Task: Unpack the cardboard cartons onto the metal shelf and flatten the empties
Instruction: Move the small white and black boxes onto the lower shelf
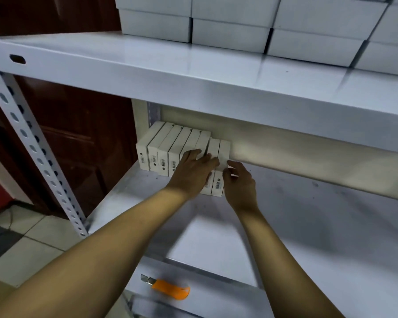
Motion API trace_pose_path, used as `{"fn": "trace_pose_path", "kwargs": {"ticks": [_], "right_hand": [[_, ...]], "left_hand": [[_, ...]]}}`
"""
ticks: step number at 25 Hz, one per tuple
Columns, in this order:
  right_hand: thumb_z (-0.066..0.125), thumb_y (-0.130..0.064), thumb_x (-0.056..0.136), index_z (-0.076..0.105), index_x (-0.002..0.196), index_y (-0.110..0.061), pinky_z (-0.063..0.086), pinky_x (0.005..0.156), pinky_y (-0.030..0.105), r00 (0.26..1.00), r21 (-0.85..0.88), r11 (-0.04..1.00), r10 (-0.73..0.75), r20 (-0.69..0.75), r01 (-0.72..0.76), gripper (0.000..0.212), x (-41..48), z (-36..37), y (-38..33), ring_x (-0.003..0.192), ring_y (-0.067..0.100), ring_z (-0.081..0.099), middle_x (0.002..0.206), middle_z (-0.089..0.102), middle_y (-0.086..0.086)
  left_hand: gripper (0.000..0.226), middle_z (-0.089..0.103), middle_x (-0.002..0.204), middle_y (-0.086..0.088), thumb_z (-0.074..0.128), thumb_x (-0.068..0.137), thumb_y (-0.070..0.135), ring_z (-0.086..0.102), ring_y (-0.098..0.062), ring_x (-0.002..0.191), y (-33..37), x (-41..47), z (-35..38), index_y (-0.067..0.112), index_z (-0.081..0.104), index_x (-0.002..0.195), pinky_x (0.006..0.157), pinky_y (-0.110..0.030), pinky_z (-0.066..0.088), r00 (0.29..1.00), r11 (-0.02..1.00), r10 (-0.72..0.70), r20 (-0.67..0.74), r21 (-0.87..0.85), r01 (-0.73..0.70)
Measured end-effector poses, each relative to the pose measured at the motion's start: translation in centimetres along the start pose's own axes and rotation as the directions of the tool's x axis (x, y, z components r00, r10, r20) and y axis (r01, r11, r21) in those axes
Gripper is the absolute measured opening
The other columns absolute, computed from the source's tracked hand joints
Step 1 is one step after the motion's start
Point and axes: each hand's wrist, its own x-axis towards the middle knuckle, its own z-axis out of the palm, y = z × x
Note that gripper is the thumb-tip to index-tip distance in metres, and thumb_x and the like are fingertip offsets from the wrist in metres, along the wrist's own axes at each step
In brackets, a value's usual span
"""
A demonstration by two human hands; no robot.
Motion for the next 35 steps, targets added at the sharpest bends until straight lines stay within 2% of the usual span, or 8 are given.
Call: {"fn": "trace_pose_path", "kwargs": {"ticks": [5,9,13,17,20,30,33,35], "right_hand": [[0.049,-0.021,0.105,0.059,0.135,-0.017,0.042,0.056,0.000,1.000,-0.026,1.000,-0.012,-0.002,0.012,0.031,1.3,0.4,0.0,0.067,-0.007,0.055,0.116,0.070,0.003],[0.046,-0.022,0.107,0.058,0.135,-0.018,0.040,0.052,0.001,1.000,-0.051,0.999,-0.014,0.016,0.014,0.031,2.3,0.7,0.0,0.082,0.012,0.069,0.117,0.070,0.003],[0.043,-0.024,0.108,0.054,0.141,-0.018,0.041,0.049,0.002,0.999,-0.073,0.997,0.005,0.038,-0.002,0.035,2.8,1.0,0.0,0.086,0.016,0.068,0.124,0.069,0.006],[0.043,-0.027,0.108,0.050,0.143,-0.021,0.044,0.052,0.005,0.998,-0.091,0.996,-0.004,0.062,0.009,0.037,3.0,1.0,0.3,0.090,0.015,0.066,0.129,0.067,0.005],[0.044,-0.027,0.107,0.051,0.143,-0.024,0.043,0.062,0.007,0.998,-0.068,0.998,-0.009,0.065,0.013,0.036,2.9,1.0,0.3,0.093,0.012,0.066,0.130,0.067,0.002],[0.051,-0.015,0.104,0.056,0.138,-0.016,0.036,0.070,-0.008,0.998,0.030,0.999,-0.027,0.057,0.025,0.034,-0.8,0.4,0.5,0.110,0.011,0.062,0.130,0.066,0.001],[0.053,-0.018,0.103,0.057,0.137,-0.018,0.042,0.081,0.001,0.997,0.008,0.999,-0.037,0.073,0.037,0.035,-2.2,0.5,0.7,0.111,0.007,0.062,0.131,0.065,-0.003],[0.053,-0.018,0.102,0.059,0.135,-0.019,0.050,0.093,0.017,0.995,0.005,0.998,-0.063,0.084,0.063,0.034,-2.8,0.8,0.7,0.113,0.007,0.063,0.130,0.066,-0.006]], "left_hand": [[0.029,0.061,0.129,-0.010,0.056,0.097,0.012,0.041,-0.042,0.135,-1.0,1.5,0.5,0.012,0.058,0.126,0.111,-0.047,0.028,0.999,0.998,0.025,0.026,0.050,-0.026],[0.033,0.063,0.121,-0.010,0.064,0.089,0.006,0.050,-0.041,0.123,-1.6,2.1,1.2,0.012,0.058,0.121,0.105,-0.046,0.034,1.000,0.997,0.022,0.016,0.077,-0.023],[0.039,0.063,0.117,-0.011,0.070,0.085,0.006,0.054,-0.037,0.118,-1.6,2.6,1.3,0.011,0.057,0.122,0.102,-0.047,0.038,1.000,0.997,0.001,0.019,0.076,-0.002],[0.042,0.055,0.135,-0.010,0.061,0.093,0.015,0.048,-0.034,0.125,-1.5,2.6,1.5,0.013,0.049,0.133,0.107,-0.045,0.033,0.999,0.998,-0.017,0.050,0.068,0.014],[0.056,0.040,0.152,-0.013,0.061,0.094,0.026,0.039,-0.035,0.136,-1.1,2.3,1.3,0.014,0.040,0.144,0.112,-0.045,0.026,0.994,0.994,-0.058,0.096,0.098,0.049],[0.060,0.038,0.151,-0.008,0.060,0.091,0.022,0.035,-0.031,0.139,1.1,-2.3,1.1,0.018,0.040,0.148,0.112,-0.042,0.029,0.978,0.978,-0.208,0.027,0.017,0.207],[0.058,0.044,0.149,-0.008,0.058,0.089,0.024,0.039,-0.031,0.135,1.4,-4.7,1.1,0.019,0.046,0.146,0.109,-0.042,0.034,0.965,0.965,-0.262,0.027,-0.018,0.263],[0.054,0.054,0.140,-0.008,0.055,0.085,0.027,0.048,-0.034,0.128,1.2,-6.0,0.9,0.017,0.054,0.138,0.102,-0.043,0.040,0.953,0.951,-0.304,0.012,-0.050,0.304]]}}
